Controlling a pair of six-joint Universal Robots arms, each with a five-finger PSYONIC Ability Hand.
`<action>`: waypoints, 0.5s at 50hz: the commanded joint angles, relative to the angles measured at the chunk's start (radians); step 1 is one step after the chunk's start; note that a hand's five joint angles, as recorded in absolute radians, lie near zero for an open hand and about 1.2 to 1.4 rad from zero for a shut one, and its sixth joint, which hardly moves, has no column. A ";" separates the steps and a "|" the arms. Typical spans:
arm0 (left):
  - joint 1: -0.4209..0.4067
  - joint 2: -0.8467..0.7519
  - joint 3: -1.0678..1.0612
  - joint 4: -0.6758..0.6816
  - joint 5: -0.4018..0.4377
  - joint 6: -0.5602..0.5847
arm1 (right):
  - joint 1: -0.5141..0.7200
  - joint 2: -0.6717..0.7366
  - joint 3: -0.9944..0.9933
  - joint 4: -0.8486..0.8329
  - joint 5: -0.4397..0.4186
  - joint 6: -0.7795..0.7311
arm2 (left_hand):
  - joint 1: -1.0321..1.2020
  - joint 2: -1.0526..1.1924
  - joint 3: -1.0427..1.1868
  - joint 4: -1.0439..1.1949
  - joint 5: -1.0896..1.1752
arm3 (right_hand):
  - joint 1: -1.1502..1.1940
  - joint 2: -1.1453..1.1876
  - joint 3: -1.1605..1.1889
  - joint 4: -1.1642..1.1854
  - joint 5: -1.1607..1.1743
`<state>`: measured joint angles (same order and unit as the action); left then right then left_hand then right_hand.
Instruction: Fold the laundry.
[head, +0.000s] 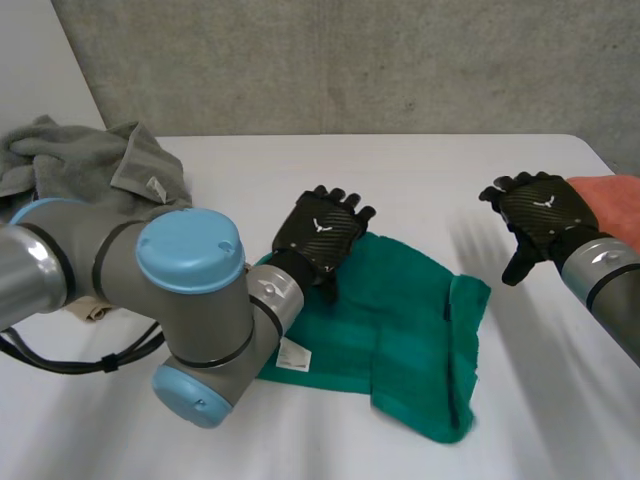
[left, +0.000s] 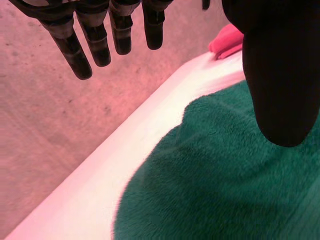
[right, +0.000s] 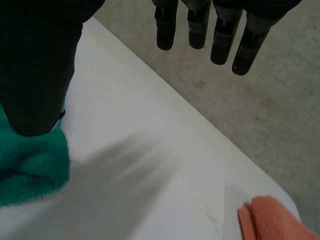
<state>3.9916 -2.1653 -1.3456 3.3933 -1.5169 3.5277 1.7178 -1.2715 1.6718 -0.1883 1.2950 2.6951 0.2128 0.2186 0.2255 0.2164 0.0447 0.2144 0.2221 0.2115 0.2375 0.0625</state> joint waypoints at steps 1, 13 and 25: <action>0.046 0.202 -0.131 -0.014 -0.043 0.007 | 0.002 -0.032 -0.078 0.245 0.070 0.107 | -0.011 -0.017 -0.024 -0.015 -0.017 | -0.040 -0.048 -0.037 -0.063 -0.062; 0.070 0.255 -0.314 -0.135 -0.126 -0.052 | 0.042 -0.032 -0.055 0.428 0.006 0.031 | 0.144 0.138 0.131 0.141 0.138 | -0.040 -0.048 -0.037 -0.063 -0.062; -0.129 0.248 -0.328 0.004 -0.106 -0.108 | -0.029 -0.019 -0.035 0.259 -0.011 -0.307 | 0.089 0.083 0.076 0.085 0.082 | -0.040 -0.048 -0.037 -0.063 -0.062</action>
<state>3.9813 -1.9073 -1.7105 3.3000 -1.6242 3.4599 1.7414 -1.2922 1.6550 0.1325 1.2823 2.4665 0.2932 0.2932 0.2913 0.2958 0.1217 0.2144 0.2221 0.2115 0.2375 0.0625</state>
